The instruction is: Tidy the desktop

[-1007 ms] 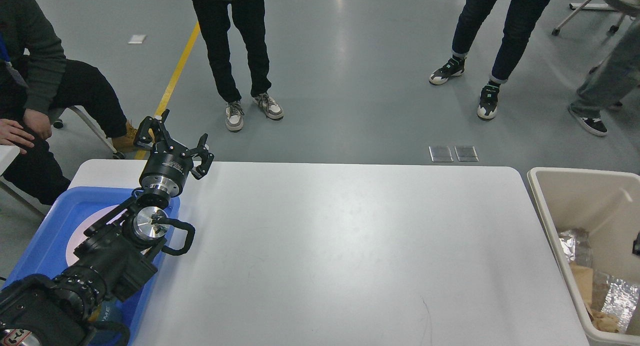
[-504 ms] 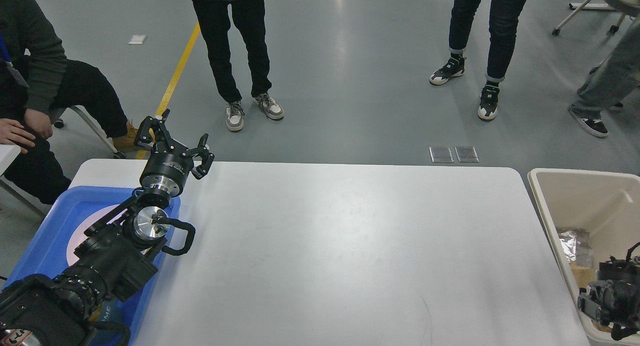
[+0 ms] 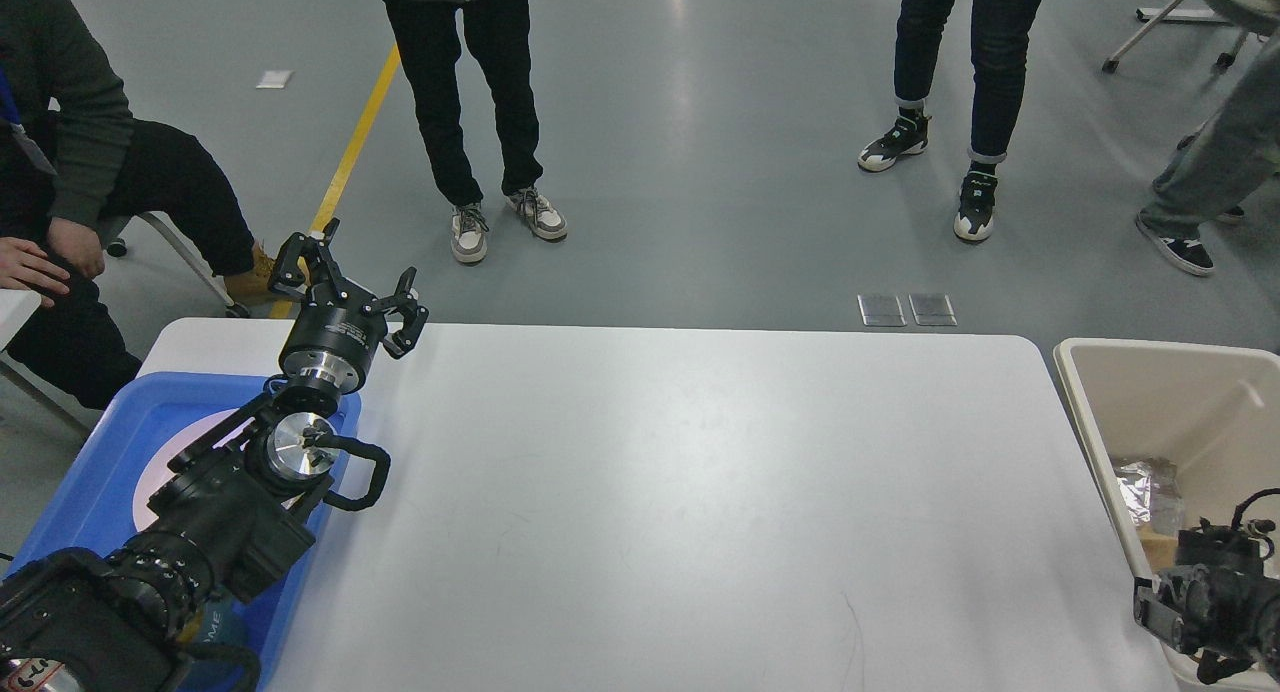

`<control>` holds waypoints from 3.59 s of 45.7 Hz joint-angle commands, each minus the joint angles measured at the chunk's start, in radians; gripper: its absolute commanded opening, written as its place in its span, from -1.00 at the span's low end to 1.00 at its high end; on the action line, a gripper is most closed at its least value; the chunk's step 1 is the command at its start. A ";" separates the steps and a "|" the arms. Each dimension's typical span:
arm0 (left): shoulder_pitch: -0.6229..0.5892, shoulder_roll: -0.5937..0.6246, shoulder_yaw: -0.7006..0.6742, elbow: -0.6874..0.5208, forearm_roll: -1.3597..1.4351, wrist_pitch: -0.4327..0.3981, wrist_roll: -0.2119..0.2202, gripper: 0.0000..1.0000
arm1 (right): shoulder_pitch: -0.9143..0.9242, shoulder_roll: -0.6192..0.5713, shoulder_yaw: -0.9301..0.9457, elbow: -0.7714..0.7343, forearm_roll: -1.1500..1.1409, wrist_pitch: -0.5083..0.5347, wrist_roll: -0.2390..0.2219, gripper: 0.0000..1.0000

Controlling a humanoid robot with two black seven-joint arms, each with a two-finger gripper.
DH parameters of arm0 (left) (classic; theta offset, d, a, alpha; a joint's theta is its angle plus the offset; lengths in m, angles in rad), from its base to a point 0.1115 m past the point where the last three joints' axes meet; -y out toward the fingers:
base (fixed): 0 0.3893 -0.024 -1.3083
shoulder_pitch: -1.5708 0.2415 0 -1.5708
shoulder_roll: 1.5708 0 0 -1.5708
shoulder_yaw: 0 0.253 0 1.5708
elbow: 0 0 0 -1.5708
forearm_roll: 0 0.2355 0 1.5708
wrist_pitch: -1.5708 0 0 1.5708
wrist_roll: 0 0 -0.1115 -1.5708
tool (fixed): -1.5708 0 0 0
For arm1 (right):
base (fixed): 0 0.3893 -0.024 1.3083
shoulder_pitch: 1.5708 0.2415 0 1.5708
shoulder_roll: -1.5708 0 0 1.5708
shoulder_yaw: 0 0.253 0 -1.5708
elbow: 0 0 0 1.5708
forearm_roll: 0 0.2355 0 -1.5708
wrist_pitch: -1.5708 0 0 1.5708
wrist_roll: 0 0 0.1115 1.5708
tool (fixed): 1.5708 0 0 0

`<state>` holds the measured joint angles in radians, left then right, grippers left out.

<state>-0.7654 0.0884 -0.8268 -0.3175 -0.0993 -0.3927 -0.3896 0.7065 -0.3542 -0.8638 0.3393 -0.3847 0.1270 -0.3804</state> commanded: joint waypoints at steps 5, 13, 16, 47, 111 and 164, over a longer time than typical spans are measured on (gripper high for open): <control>0.000 0.001 0.000 0.000 0.000 0.000 0.000 0.92 | 0.001 -0.058 0.026 -0.003 0.006 -0.001 0.000 1.00; 0.000 -0.001 0.000 0.000 0.000 -0.001 0.000 0.92 | 0.016 -0.100 0.042 0.015 0.012 0.006 0.000 1.00; 0.000 0.001 0.000 0.000 0.000 0.000 0.000 0.92 | 0.028 -0.115 0.048 0.017 0.012 0.008 0.000 1.00; 0.000 0.001 0.000 0.000 0.000 0.000 0.000 0.92 | 0.895 -0.430 0.046 0.299 0.096 0.565 -0.009 1.00; 0.000 -0.001 0.000 0.000 0.000 0.000 0.000 0.92 | 0.492 0.050 1.295 0.107 0.305 0.434 0.006 1.00; 0.001 0.001 0.000 0.000 0.000 0.000 0.000 0.92 | 0.226 0.307 1.704 0.063 0.313 0.163 0.463 1.00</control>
<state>-0.7652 0.0885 -0.8268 -0.3175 -0.0997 -0.3927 -0.3896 0.9277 -0.0476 0.8410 0.4012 -0.0719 0.2909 0.0828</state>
